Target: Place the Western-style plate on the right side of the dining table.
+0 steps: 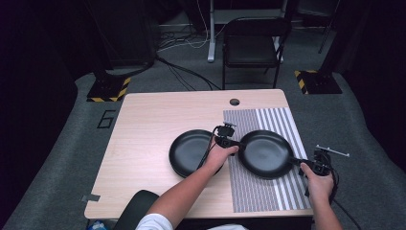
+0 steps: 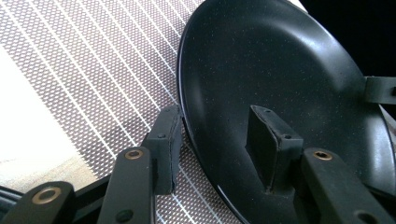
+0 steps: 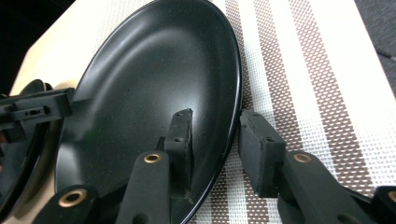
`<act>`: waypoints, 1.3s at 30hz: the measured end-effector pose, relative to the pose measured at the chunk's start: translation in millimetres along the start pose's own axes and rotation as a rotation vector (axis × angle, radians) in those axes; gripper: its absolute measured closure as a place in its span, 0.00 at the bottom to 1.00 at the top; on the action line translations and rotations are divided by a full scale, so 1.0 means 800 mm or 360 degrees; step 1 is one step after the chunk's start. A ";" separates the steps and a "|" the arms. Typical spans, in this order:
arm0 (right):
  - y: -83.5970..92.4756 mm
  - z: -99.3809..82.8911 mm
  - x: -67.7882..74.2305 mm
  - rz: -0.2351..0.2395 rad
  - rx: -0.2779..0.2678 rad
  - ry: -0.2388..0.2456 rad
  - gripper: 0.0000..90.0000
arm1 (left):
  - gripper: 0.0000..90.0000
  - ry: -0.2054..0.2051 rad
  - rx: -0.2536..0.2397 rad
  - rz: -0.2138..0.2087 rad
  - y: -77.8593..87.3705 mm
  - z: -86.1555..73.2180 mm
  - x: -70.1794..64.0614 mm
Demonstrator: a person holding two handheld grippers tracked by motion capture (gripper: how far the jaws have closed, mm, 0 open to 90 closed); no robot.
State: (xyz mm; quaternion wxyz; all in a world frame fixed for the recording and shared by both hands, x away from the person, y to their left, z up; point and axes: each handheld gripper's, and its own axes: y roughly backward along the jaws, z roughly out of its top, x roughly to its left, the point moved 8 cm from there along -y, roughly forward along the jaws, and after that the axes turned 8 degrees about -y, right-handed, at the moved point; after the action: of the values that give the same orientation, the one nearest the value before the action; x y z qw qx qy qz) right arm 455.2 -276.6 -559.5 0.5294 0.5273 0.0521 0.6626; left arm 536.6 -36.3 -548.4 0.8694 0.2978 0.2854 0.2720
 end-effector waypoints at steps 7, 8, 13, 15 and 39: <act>0.003 0.002 0.004 -0.0069 -0.0028 0.0100 0.65 | 0.55 -0.0037 -0.0040 0.0023 0.009 0.007 0.000; 0.004 0.002 0.005 -0.0076 -0.0028 0.0109 0.65 | 0.55 -0.0044 -0.0051 0.0029 0.011 0.009 0.001; 0.014 0.009 0.005 -0.0081 -0.0092 0.0157 0.61 | 0.52 -0.0061 -0.0084 0.0041 0.020 0.012 0.004; 0.017 0.011 0.007 -0.0067 -0.0108 0.0169 0.60 | 0.51 -0.0061 -0.0102 0.0047 0.027 0.014 0.005; 0.022 0.006 0.078 0.0025 -0.0152 0.0514 0.56 | 0.49 -0.0140 -0.0241 0.0146 0.095 0.013 0.031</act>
State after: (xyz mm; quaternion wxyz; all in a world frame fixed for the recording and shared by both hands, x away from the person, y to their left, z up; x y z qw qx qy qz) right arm 454.6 -238.9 -506.3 0.5334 0.3886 0.1010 0.7445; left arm 537.6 27.0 -498.7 0.8878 0.2557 0.2115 0.3190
